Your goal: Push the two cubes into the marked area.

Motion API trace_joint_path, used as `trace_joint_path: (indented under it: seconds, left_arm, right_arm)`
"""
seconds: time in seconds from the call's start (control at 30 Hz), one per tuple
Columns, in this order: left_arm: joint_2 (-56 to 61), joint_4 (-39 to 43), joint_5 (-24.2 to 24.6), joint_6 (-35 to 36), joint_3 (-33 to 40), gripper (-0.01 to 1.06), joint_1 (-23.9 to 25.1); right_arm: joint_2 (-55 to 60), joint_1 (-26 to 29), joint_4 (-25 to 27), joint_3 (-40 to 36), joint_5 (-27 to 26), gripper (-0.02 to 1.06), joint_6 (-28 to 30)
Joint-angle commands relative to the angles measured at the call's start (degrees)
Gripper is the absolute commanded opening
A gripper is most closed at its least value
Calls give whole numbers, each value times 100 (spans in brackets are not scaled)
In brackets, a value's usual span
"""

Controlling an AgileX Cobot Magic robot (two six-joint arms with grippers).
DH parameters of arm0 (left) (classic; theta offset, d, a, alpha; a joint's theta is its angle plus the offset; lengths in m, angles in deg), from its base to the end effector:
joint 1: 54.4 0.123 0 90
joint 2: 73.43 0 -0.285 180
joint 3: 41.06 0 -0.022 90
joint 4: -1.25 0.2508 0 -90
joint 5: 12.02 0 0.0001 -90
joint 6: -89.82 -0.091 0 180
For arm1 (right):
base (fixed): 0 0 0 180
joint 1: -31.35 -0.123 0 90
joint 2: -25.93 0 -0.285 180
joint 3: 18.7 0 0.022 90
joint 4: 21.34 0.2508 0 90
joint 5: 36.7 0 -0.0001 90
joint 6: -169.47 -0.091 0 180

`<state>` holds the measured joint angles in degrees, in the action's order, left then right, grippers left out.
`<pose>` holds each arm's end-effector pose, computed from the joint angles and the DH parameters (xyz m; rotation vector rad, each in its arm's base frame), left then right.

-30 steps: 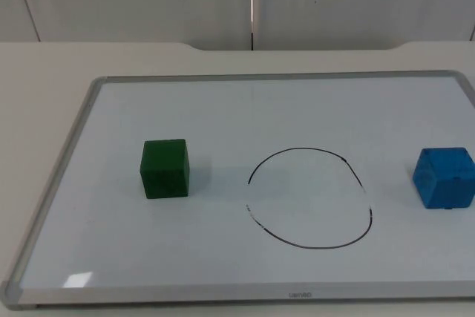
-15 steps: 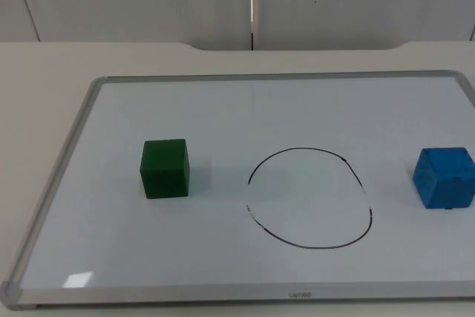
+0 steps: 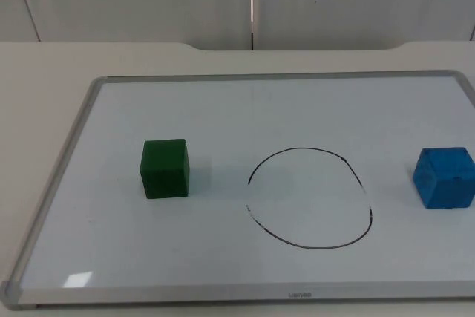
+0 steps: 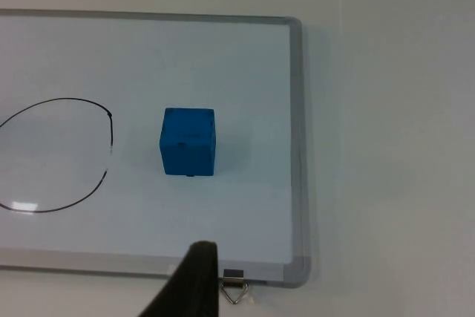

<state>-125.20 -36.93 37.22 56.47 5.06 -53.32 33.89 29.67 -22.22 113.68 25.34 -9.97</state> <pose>0.1272 -0.0403 0.2724 0.3182 2.3596 -0.5340 -0.0072 -0.0014 0.2801 -0.0391 2.0524 -0.0063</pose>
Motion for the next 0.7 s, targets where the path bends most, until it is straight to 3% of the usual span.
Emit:
trace_joint_path:
  seconds: [0.0,0.13,0.3,0.67]
  left_arm:
    - [-201,-397,-67,-341,-19,4,11]
    - [-648,-948,-346,-474,-19,0,11]
    - [-1353,-2364,-618,-1649,-19,0,11]
    - [-2185,-2769,-1321,-2198,-19,0,11]
  right_arm:
    - [-18,-27,6,-10,-20,105,18]
    - [-18,-27,6,-10,-20,105,18]
    - [-18,-27,6,-10,-20,105,18]
    - [-18,-27,6,-10,-20,105,-110]
